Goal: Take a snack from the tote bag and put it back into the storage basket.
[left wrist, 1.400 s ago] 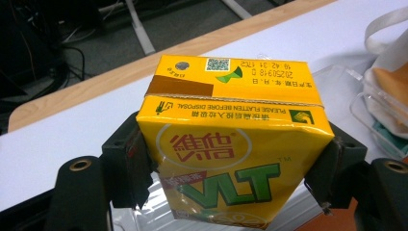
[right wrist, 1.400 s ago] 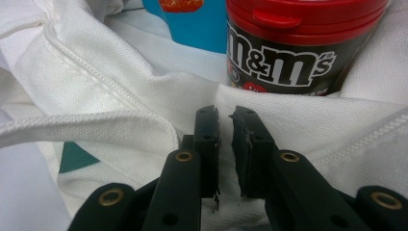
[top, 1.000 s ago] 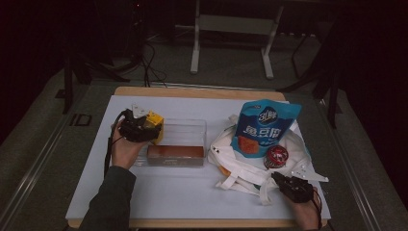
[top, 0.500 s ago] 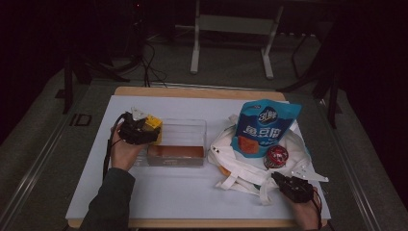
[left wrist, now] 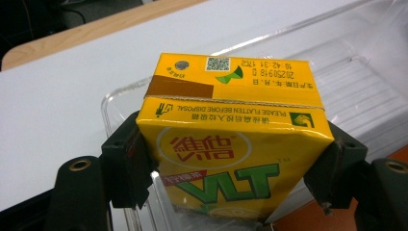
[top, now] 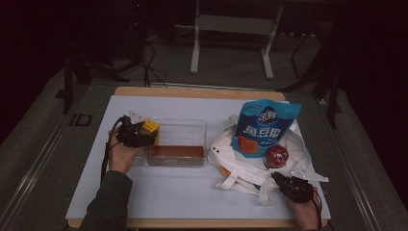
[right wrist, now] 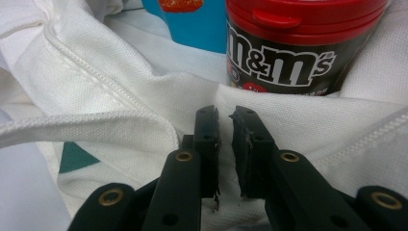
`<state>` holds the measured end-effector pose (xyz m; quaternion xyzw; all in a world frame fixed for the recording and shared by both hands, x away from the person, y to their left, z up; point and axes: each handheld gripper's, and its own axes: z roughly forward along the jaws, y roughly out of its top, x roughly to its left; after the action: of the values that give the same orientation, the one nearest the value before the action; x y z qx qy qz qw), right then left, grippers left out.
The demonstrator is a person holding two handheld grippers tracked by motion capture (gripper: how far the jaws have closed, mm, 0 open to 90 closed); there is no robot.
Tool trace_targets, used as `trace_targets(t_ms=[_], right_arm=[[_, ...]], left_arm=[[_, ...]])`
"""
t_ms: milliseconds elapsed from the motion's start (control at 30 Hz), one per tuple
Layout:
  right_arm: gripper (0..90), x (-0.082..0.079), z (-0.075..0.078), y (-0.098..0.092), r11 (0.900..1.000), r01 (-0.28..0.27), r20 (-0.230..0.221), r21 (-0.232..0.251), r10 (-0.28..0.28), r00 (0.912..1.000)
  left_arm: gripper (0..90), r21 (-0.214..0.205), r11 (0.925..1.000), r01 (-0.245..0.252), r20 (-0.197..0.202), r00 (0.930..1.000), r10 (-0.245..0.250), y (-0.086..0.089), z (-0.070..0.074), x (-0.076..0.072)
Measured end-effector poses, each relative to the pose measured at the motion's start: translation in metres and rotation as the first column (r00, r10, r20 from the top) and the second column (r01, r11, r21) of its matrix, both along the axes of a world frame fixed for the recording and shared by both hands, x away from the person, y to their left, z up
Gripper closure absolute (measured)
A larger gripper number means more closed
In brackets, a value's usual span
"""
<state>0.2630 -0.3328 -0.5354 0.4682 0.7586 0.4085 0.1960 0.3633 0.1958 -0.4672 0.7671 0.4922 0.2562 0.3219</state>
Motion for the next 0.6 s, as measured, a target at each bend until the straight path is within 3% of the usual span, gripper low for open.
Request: trace_targets(t_ms=[600], right_arm=[[80.3, 0.0, 0.0, 0.0, 1.0, 0.0, 0.0, 0.002, 0.0, 1.0]], left_arm=[[27.9, -0.019, 0.9996, -0.022, 0.005, 0.9997, 0.022, 0.008, -0.006, -0.014]])
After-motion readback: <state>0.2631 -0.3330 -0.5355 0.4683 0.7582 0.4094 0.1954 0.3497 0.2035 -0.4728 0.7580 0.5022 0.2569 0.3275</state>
